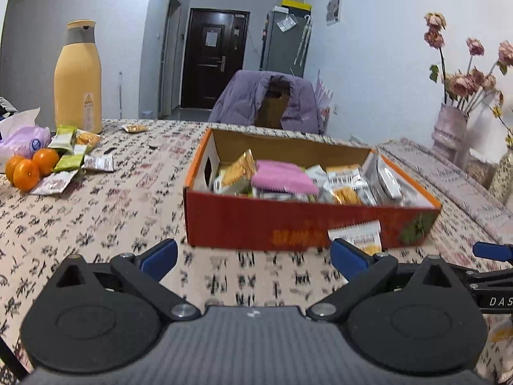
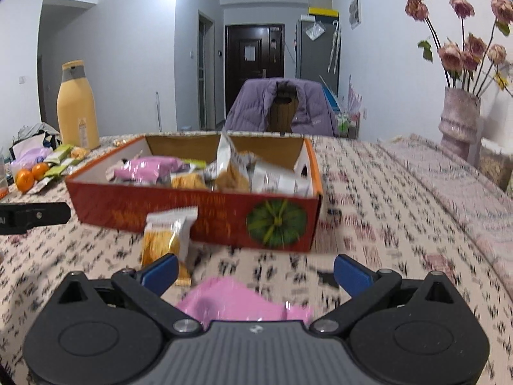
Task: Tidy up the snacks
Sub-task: 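Withdraw both grippers from the box toward the remaining packets, then grasp a pink packet with the right gripper while the left gripper grasps a pumpkin-seed crisp packet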
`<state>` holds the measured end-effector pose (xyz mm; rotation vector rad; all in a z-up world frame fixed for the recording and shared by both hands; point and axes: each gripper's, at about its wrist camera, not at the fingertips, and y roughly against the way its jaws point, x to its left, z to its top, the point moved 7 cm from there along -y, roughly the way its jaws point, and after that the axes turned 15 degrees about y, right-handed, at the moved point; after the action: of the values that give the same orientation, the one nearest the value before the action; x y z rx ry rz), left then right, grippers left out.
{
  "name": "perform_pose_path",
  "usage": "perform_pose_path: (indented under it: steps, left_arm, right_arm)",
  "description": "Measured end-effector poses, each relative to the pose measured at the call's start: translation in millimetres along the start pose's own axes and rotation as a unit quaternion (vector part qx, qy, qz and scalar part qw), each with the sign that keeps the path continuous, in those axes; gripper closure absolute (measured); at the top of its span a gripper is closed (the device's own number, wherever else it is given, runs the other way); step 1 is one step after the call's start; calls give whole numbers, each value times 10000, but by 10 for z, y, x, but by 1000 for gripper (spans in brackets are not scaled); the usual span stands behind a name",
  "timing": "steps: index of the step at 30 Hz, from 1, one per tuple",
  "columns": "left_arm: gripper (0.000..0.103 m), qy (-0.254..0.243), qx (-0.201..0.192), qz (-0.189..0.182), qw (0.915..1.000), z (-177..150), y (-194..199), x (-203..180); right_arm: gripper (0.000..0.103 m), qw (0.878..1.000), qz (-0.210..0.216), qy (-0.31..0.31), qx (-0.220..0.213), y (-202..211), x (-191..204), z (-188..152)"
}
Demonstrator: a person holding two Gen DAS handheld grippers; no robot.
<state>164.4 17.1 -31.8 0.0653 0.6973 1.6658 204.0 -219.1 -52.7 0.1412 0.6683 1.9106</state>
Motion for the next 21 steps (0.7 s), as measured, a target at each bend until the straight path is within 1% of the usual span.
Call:
perform_pose_path:
  steps: [4,8,13,18,21]
  left_arm:
    - [0,-10,170,-46,9998,-151,45,25]
    - [0,-21,252,-50,9997,-230,81,41]
    - [0,-15,256,-64,9997,-243,122,39]
    - [0,14,261,-62,9996,-247,144,61]
    - [0,52,283,-51,9996,-256,142,83]
  right_arm:
    - [0,9998,37,-108,147,35,38,-116]
    - [0,9993,77,-179,328,-3,82,-179]
    - [0,9981,62,-302,539,-123,136,-164]
    - [0,9955,-47,-459,833,-283,154,-187]
    - [0,9951,-111,-349,913,-330,204,-240]
